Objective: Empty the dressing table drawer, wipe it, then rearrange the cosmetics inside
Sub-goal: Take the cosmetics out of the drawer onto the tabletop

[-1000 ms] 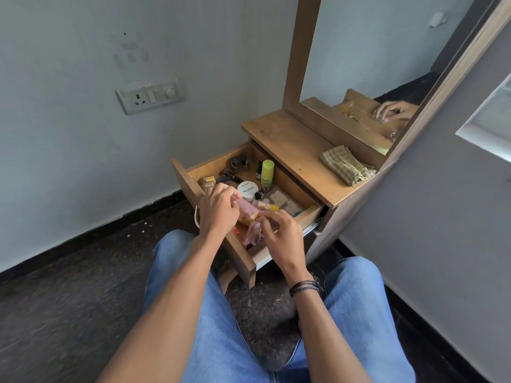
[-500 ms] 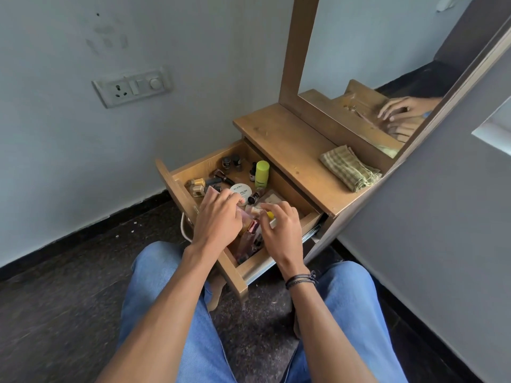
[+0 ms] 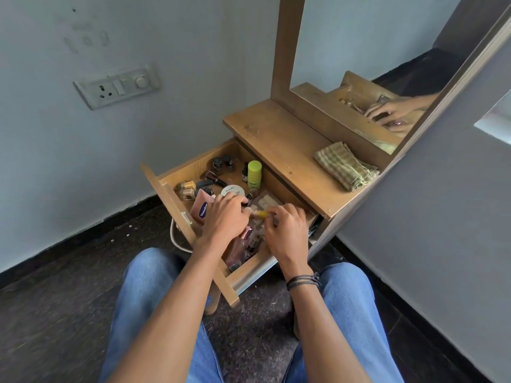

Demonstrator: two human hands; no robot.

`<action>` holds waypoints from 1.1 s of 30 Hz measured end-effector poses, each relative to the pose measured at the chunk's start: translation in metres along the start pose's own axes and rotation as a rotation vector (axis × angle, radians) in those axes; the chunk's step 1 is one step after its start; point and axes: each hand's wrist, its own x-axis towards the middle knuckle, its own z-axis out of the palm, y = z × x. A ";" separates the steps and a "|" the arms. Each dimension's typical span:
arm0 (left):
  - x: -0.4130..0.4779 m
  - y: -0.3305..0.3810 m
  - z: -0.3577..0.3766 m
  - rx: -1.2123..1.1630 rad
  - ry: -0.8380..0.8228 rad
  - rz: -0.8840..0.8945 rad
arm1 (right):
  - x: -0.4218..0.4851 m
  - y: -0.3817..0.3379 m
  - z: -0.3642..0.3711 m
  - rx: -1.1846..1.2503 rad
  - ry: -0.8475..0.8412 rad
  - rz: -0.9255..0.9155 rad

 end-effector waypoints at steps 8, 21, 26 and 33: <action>0.006 0.000 0.007 0.108 -0.110 0.005 | 0.000 0.000 0.002 -0.108 -0.077 -0.014; 0.006 0.003 0.000 0.047 -0.095 0.025 | -0.002 -0.009 0.003 -0.102 -0.061 0.000; 0.009 0.002 -0.003 -0.033 -0.061 0.032 | -0.004 -0.011 0.001 -0.056 -0.046 0.000; 0.012 0.002 -0.013 -0.431 -0.125 -0.011 | -0.003 -0.013 -0.003 0.075 -0.051 0.033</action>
